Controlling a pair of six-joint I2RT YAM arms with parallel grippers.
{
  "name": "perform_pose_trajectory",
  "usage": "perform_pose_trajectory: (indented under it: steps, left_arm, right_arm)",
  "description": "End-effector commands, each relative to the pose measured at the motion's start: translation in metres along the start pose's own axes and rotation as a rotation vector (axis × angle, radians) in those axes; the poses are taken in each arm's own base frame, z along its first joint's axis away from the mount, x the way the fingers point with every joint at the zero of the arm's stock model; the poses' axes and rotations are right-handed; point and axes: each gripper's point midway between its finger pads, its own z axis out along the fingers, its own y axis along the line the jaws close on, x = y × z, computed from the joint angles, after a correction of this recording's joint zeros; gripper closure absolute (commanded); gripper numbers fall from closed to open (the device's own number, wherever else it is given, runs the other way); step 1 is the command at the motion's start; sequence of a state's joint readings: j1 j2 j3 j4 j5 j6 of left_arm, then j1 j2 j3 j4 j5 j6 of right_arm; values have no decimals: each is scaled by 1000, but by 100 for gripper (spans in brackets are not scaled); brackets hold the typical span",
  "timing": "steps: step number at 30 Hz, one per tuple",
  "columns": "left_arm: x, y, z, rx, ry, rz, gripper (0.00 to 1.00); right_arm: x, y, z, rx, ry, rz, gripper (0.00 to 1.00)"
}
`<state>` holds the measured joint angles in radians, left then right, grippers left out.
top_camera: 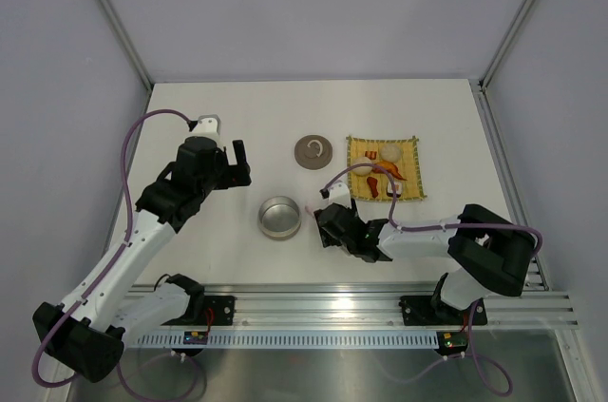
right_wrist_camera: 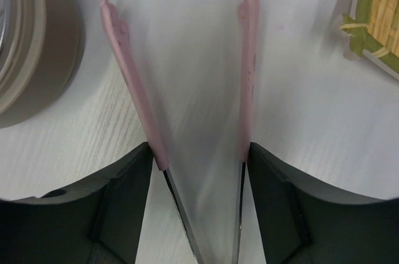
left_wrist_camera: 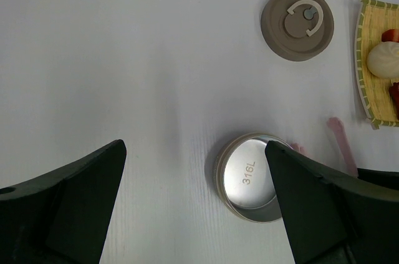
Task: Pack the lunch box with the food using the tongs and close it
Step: Pick up the clamp at the center of the board.
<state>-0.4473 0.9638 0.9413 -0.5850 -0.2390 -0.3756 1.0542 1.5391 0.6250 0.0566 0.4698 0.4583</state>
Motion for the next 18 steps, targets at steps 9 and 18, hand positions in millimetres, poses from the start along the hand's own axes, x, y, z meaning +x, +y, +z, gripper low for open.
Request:
perform_pose_trajectory:
  steps: [9,18]
  left_arm:
    - [-11,-4,-4,15,-41,-21,1]
    - [-11,-4,-4,16,-44,-17,1]
  right_arm:
    - [7,-1,-4,15,54,-42,58]
    - [-40,12,-43,-16,94,-61,94]
